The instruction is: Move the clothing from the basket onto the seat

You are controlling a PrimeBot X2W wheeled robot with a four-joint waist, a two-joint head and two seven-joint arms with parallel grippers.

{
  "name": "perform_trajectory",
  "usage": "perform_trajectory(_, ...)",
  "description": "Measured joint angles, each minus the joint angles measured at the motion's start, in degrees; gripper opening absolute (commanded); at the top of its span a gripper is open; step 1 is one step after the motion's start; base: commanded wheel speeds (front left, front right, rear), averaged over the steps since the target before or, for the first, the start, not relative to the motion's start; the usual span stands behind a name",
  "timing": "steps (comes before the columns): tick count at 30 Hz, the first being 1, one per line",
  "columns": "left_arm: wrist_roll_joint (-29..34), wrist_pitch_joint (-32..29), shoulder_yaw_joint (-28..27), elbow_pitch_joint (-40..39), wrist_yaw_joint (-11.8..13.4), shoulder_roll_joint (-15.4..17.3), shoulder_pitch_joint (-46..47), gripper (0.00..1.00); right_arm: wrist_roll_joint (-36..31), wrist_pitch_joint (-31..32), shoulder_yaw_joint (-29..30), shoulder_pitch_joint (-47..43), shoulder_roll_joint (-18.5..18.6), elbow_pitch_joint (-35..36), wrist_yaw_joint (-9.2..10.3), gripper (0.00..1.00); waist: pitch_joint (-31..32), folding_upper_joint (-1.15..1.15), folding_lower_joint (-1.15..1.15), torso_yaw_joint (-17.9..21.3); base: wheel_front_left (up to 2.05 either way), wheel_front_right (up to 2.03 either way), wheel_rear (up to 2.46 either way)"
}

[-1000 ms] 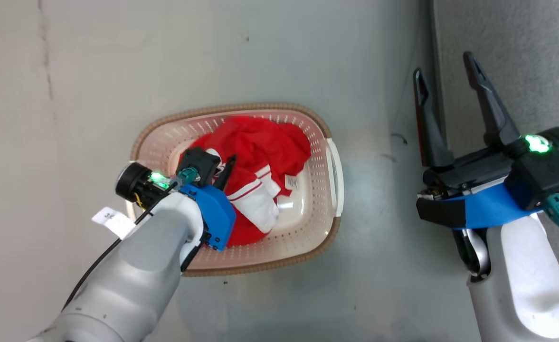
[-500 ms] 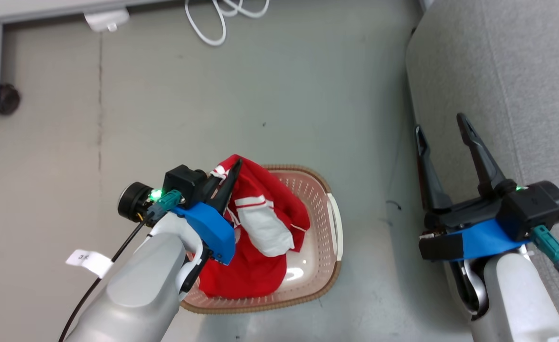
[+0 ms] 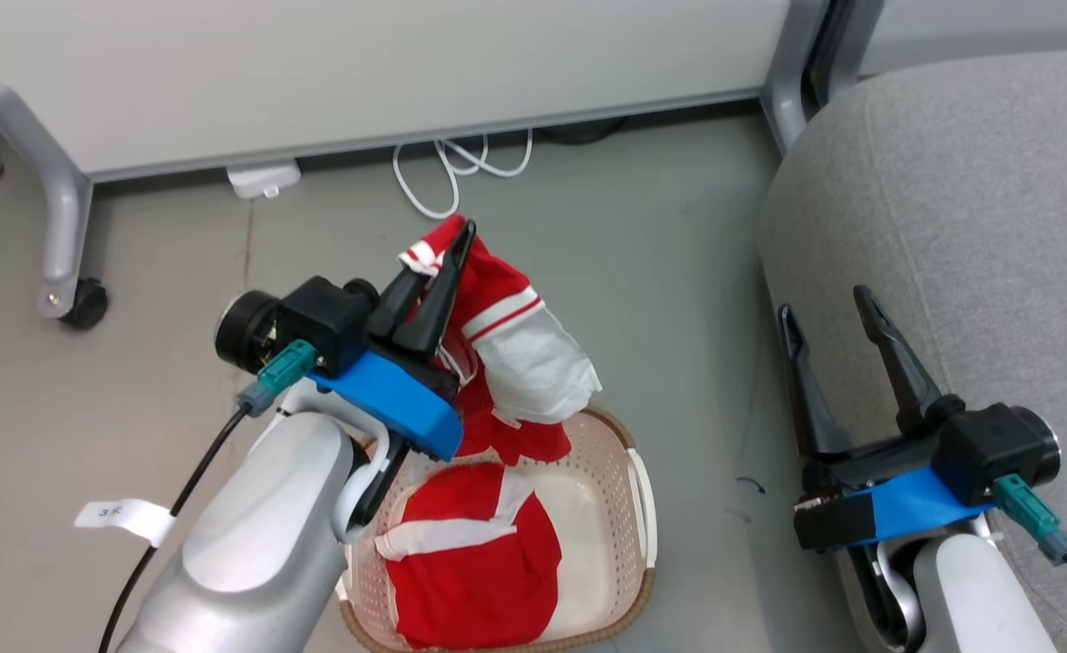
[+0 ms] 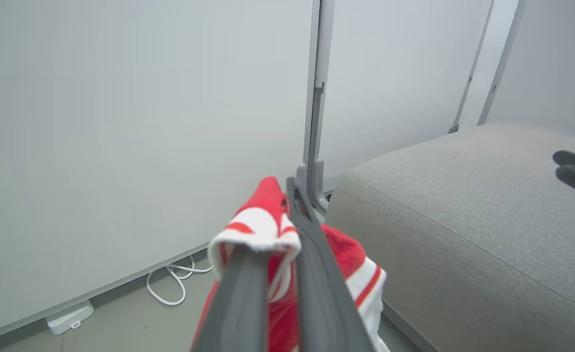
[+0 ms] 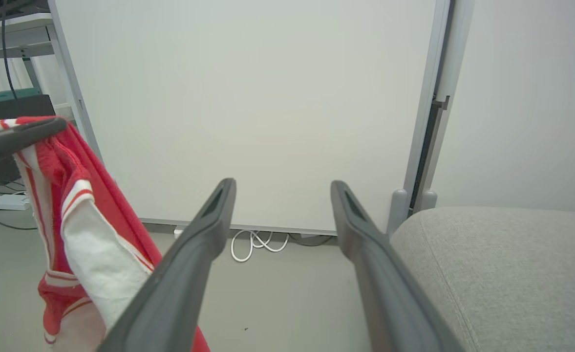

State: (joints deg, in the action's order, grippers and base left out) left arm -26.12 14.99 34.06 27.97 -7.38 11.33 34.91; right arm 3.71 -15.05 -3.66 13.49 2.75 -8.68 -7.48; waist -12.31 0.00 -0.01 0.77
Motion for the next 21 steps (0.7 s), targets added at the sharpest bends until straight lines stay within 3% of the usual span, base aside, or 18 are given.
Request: perform_trajectory(21,-4.7,-2.1,5.8,-11.8,0.0,1.1,6.4,0.0,1.5,0.0,-0.1,-4.5,0.0,-0.6,0.0,1.0,6.8,0.0,0.01,-1.1,0.0,0.0,0.0)
